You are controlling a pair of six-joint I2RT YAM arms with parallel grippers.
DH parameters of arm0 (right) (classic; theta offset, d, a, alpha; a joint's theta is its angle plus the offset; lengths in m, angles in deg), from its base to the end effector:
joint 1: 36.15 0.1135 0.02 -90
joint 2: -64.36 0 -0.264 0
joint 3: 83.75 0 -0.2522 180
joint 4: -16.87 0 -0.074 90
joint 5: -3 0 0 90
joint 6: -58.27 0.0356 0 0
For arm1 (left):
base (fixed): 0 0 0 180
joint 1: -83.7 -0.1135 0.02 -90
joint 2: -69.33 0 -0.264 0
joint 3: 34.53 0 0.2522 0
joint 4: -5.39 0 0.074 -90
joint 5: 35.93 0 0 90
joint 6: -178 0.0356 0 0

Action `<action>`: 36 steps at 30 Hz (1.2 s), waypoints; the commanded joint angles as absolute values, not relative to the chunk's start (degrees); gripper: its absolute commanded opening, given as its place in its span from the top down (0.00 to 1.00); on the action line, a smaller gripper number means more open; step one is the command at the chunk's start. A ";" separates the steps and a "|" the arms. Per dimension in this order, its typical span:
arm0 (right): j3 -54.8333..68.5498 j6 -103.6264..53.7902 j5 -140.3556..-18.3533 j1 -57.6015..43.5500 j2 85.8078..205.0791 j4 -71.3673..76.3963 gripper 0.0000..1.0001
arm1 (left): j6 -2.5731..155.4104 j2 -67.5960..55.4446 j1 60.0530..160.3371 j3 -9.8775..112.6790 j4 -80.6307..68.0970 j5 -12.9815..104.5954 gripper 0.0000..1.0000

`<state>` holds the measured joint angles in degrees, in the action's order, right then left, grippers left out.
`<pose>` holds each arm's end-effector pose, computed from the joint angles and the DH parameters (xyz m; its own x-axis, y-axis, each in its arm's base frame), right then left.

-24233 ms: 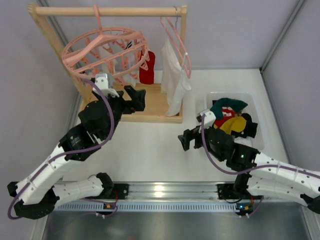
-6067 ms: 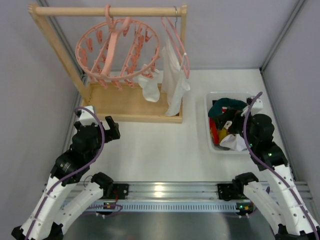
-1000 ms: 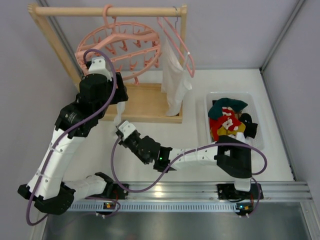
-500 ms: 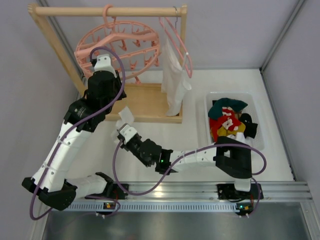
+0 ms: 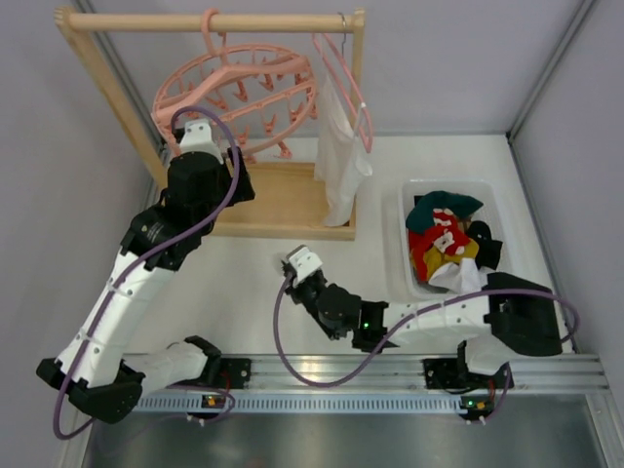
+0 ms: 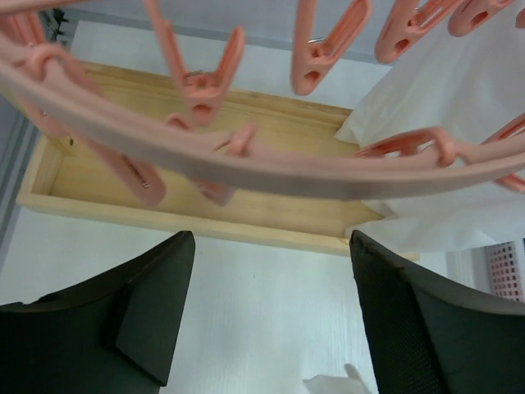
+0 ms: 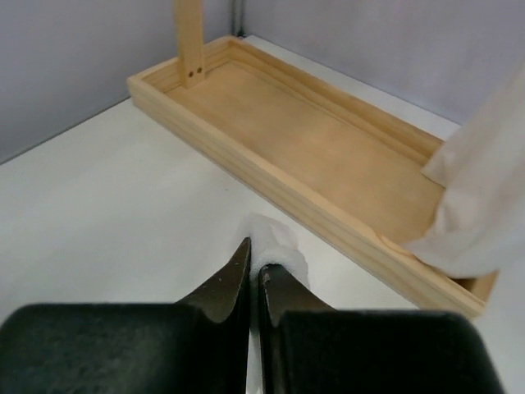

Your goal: Remove the socks clipped to the hanger

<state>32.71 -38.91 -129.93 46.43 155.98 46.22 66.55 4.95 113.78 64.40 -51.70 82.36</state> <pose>0.0692 0.3440 0.2609 0.0826 -0.0744 -0.9938 -0.6328 0.7665 -0.1100 0.1909 -0.0911 0.4542 -0.3316 -0.1801 -0.9261 -0.0631 0.9837 -0.1687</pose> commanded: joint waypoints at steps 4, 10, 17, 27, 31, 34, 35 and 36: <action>33.98 -21.12 -138.94 42.79 138.38 18.54 1.00 | 64.01 17.00 113.67 57.47 -49.24 80.70 0.09; 35.46 -11.79 -140.34 36.63 124.06 -5.05 1.00 | 64.53 28.80 113.67 45.78 -49.42 79.29 0.02; 36.09 -3.00 -139.03 23.28 106.57 -24.12 1.00 | 65.06 43.48 113.75 34.61 -49.42 82.01 0.02; 44.15 -5.54 -117.38 -5.77 107.60 -24.68 0.86 | 63.39 45.51 113.67 29.95 -49.41 81.93 0.02; 47.60 -5.28 -110.11 -13.30 111.12 -19.57 0.42 | 63.30 46.21 113.67 29.68 -49.33 82.19 0.02; 45.68 -5.63 -112.21 -13.48 112.26 -20.26 0.16 | 63.13 46.39 113.67 29.59 -49.33 82.98 0.02; 43.49 -5.89 -113.53 -13.48 112.35 -21.57 0.10 | 63.13 46.13 113.75 29.59 -49.24 83.16 0.02; 42.16 -6.41 -113.97 -13.48 112.35 -22.46 0.09 | 63.13 45.87 113.75 29.59 -49.33 83.16 0.02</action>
<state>47.77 -5.62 -115.05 -12.95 113.03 -23.79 63.84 46.06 113.78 29.91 -51.81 82.23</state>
